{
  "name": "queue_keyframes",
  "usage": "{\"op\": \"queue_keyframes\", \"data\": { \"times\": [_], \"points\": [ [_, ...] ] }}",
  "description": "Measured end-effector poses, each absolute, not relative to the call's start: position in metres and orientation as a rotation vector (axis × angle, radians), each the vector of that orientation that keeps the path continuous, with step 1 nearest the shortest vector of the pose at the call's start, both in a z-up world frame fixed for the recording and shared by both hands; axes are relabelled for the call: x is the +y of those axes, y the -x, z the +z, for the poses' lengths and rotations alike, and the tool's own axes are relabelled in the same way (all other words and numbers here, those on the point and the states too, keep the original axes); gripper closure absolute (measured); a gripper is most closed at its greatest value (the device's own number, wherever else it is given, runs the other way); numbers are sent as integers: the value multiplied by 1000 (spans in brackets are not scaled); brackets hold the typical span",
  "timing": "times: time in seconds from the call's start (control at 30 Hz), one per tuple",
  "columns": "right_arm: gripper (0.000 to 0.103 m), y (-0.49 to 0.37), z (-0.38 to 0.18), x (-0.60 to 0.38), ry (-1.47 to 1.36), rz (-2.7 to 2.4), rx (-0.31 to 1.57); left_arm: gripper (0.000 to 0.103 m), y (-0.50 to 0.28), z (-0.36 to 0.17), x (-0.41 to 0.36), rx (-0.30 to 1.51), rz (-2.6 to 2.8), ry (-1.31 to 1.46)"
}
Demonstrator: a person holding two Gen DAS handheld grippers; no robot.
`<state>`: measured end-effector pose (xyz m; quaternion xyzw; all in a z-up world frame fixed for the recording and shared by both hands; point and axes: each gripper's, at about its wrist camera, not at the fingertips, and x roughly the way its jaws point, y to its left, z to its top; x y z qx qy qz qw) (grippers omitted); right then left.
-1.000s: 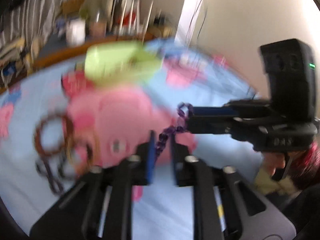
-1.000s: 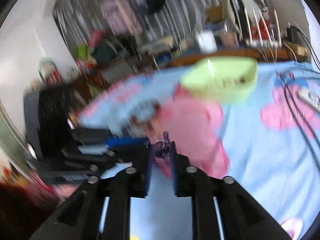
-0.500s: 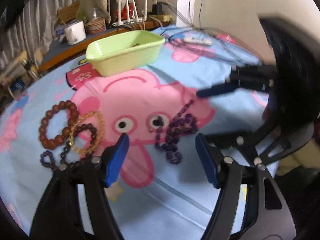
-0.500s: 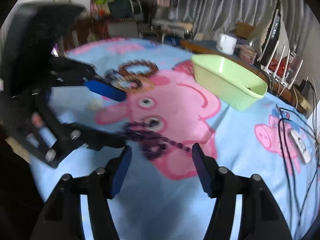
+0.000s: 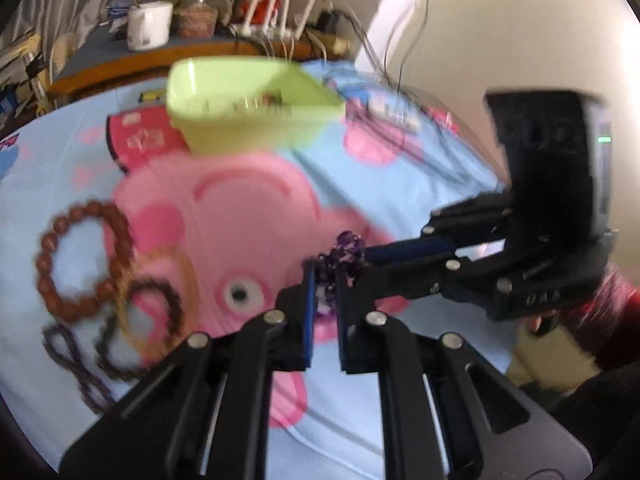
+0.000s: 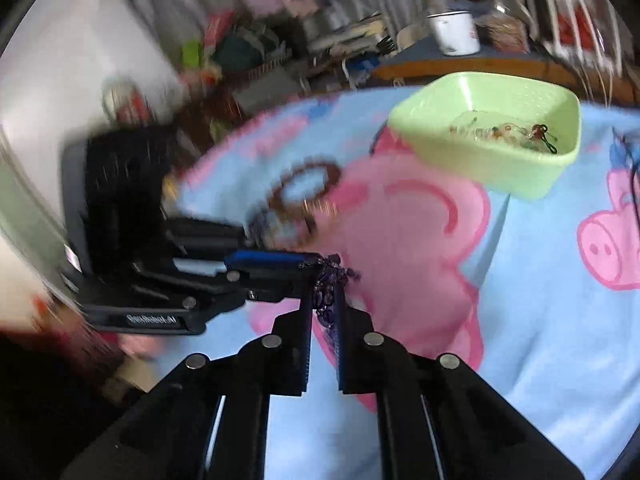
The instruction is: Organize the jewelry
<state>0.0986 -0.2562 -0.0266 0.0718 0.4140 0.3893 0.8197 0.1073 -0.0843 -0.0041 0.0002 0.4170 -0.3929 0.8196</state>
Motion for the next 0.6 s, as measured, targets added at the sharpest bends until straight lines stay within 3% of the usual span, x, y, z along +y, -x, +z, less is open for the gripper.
{"op": "queue_keyframes", "data": {
  "times": [0.13, 0.37, 0.6],
  "points": [
    [103, -129, 17, -268, -297, 857, 815, 95, -132, 44, -85, 807, -846, 52],
    [103, -175, 95, -274, -273, 794, 656, 95, -196, 124, -100, 659, -819, 49],
    [103, -228, 76, -287, -277, 703, 701, 95, -256, 106, -119, 721, -784, 59]
  ]
}}
